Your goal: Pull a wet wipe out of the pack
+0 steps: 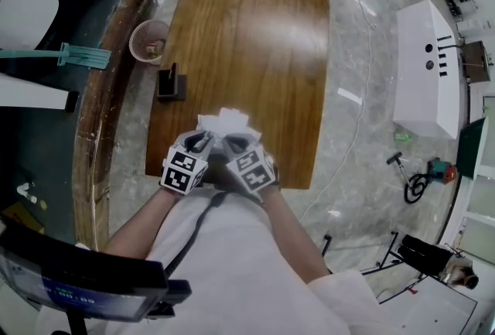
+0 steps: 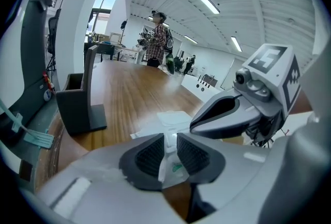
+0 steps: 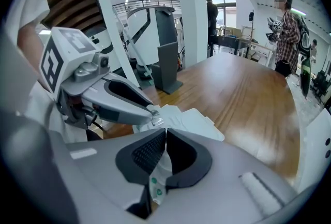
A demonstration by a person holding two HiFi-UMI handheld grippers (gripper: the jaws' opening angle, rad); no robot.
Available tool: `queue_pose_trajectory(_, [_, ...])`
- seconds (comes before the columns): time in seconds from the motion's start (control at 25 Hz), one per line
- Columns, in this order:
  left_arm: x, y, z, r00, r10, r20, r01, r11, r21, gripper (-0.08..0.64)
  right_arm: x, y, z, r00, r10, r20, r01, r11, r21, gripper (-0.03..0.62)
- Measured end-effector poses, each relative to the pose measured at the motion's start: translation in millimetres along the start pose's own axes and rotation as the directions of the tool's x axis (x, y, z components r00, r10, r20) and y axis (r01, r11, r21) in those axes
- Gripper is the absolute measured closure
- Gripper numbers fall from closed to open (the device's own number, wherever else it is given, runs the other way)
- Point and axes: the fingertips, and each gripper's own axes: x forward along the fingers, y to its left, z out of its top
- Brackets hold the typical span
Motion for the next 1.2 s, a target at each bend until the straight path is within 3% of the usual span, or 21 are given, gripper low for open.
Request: queue_pose_trajectory(1.2, [-11.4,-33.9,14.7,0.999,0.047,0.027,-0.049,0.995,0.082,0.465,-55.5,-7.7,20.9,0.979,-0.01,0.206,0.005,1.0,0.024,0.577])
